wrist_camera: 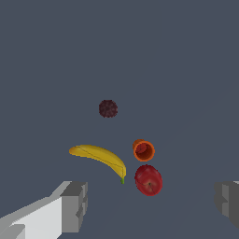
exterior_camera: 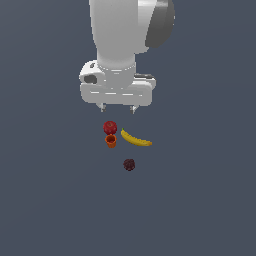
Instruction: Pick up a designated object from a clutter of objects.
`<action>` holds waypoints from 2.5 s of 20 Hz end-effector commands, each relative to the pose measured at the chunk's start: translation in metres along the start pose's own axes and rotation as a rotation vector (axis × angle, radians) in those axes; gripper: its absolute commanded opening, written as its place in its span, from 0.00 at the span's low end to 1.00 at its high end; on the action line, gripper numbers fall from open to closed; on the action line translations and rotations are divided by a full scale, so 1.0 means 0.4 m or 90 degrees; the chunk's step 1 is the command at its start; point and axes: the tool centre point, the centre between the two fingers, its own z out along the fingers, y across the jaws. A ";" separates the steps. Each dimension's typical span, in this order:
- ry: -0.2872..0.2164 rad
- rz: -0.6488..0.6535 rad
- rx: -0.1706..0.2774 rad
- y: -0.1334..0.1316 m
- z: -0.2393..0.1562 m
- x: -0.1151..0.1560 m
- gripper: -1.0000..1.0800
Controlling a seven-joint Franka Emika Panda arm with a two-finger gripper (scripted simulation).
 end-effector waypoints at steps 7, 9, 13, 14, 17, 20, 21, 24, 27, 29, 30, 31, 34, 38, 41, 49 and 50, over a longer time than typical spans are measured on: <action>0.000 -0.015 0.001 0.004 0.018 -0.003 0.96; 0.001 -0.024 0.002 0.009 0.030 -0.006 0.96; 0.002 -0.051 0.005 0.018 0.063 -0.013 0.96; 0.002 -0.059 0.006 0.021 0.073 -0.015 0.96; 0.003 -0.087 0.009 0.031 0.108 -0.024 0.96; 0.005 -0.121 0.011 0.042 0.149 -0.037 0.96; 0.006 -0.133 0.012 0.047 0.164 -0.043 0.96; 0.008 -0.171 0.015 0.060 0.209 -0.061 0.96; 0.011 -0.208 0.017 0.073 0.253 -0.081 0.96; 0.012 -0.233 0.019 0.081 0.282 -0.095 0.96; 0.013 -0.245 0.019 0.086 0.296 -0.103 0.96; 0.014 -0.257 0.020 0.090 0.309 -0.111 0.96; 0.017 -0.294 0.021 0.102 0.350 -0.136 0.96; 0.021 -0.342 0.021 0.117 0.402 -0.174 0.96; 0.023 -0.379 0.021 0.128 0.438 -0.204 0.96; 0.028 -0.456 0.018 0.150 0.511 -0.276 0.96; 0.028 -0.463 0.017 0.152 0.518 -0.283 0.96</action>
